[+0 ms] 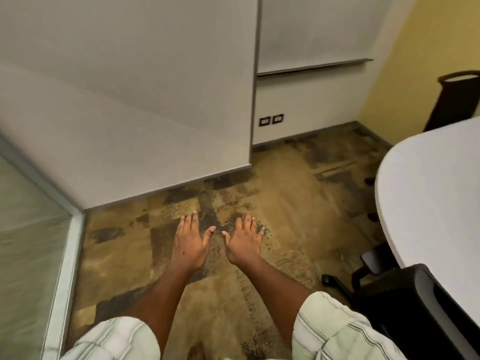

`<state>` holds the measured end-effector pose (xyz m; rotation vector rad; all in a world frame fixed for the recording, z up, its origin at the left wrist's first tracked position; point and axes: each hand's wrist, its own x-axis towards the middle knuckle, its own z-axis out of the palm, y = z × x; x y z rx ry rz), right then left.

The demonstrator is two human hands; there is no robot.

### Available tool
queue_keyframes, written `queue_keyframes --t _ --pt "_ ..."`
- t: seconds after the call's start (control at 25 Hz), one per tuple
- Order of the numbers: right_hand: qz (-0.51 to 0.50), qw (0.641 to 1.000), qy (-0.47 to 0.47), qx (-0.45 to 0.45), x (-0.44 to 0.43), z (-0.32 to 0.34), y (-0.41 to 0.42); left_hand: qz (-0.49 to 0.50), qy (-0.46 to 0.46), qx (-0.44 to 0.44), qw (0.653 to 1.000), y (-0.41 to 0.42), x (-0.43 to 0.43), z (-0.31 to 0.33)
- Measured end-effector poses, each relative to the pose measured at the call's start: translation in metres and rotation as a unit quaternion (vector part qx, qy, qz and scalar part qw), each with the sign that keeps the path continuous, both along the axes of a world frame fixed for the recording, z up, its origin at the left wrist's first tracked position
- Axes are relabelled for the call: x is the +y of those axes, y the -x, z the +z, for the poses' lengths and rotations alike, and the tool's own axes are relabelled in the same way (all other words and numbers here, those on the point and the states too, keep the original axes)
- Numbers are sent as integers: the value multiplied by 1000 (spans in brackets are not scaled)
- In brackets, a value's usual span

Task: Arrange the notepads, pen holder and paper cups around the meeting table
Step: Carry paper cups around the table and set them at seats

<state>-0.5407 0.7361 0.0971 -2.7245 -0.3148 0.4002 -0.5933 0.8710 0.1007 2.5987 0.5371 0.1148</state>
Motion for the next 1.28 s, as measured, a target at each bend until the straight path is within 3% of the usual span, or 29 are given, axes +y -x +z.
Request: queue_keyframes --t 0.4,0.72,1.28 --pt "-244 970 12 2 -17 13 -128 -234 -18 32 972 -187 -4 -7" --pt "-293 955 35 13 -55 -1 -278 -298 -34 21 954 -367 -52 -6" --pt "-351 935 50 -20 -148 5 -613 -387 -6 0 922 -731 -158 -8"
